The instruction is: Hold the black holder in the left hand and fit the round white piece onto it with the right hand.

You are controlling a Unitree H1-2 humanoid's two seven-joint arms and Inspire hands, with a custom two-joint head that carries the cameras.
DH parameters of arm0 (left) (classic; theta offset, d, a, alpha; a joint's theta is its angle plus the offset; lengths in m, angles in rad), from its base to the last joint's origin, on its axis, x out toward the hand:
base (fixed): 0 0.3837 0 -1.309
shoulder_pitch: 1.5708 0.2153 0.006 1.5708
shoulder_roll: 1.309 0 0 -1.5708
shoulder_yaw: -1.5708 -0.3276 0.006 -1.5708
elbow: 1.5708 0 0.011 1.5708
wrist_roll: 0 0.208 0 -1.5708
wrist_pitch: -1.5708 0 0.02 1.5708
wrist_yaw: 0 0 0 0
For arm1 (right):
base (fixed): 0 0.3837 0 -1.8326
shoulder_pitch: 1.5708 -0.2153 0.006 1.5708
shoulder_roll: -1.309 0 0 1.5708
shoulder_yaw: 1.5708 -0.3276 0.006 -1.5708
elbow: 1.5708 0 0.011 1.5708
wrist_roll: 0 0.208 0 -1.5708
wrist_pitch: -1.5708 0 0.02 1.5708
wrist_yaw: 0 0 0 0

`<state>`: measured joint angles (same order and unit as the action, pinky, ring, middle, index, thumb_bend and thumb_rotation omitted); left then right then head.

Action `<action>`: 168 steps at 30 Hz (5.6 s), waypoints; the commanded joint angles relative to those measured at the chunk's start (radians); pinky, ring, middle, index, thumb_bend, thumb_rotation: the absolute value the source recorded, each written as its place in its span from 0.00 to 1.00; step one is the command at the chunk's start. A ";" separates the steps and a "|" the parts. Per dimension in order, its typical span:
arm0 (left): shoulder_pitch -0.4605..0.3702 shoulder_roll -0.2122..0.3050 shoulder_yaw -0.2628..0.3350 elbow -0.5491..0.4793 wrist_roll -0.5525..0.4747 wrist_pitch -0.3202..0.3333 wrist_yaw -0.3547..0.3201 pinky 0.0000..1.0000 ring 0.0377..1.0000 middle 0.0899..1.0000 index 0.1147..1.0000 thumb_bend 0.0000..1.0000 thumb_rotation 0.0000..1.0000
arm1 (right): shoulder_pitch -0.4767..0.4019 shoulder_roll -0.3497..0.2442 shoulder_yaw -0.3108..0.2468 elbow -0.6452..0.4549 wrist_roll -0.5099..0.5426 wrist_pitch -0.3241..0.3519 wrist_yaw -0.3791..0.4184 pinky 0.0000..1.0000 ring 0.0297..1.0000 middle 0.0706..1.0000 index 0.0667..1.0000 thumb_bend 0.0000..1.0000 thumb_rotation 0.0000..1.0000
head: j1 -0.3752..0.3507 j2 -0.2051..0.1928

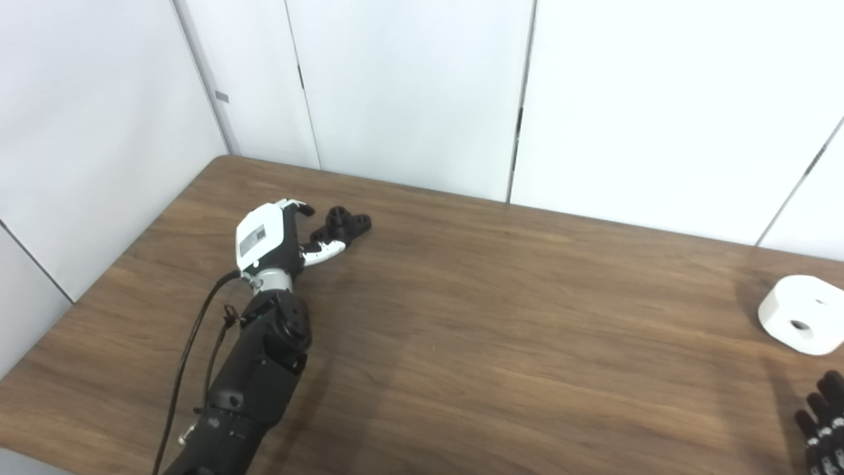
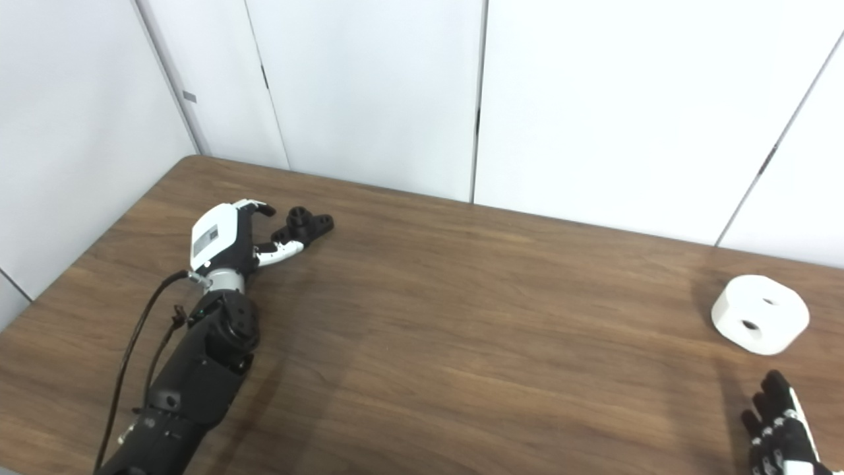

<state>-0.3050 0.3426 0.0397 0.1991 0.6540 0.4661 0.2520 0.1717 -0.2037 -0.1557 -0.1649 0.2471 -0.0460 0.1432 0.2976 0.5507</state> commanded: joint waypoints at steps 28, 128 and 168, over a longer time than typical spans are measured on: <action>-0.088 0.020 0.033 0.042 0.043 0.001 -0.022 0.94 0.92 0.84 0.63 0.79 0.38 | 0.005 -0.017 -0.007 0.010 0.025 -0.035 0.033 0.99 1.00 0.99 0.96 0.62 0.84 | -0.011 0.007; -0.091 0.061 -0.033 0.117 -0.048 -0.039 -0.021 0.91 0.84 0.73 0.41 0.52 0.05 | 0.010 -0.019 -0.011 -0.015 0.014 -0.010 0.019 0.98 1.00 0.99 0.96 0.61 0.86 | -0.017 0.032; 0.194 0.070 -0.251 -0.350 -0.020 -0.071 -0.297 0.87 0.88 0.79 0.42 0.52 0.06 | 0.001 0.018 0.010 -0.069 -0.021 0.039 -0.022 0.98 1.00 0.97 0.94 0.62 0.82 | -0.091 0.089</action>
<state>-0.1222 0.4142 -0.1922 -0.1219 0.6296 0.4171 -0.0140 0.1814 -0.1890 -0.1520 -0.2024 0.2267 -0.0058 0.1204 0.2056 0.6381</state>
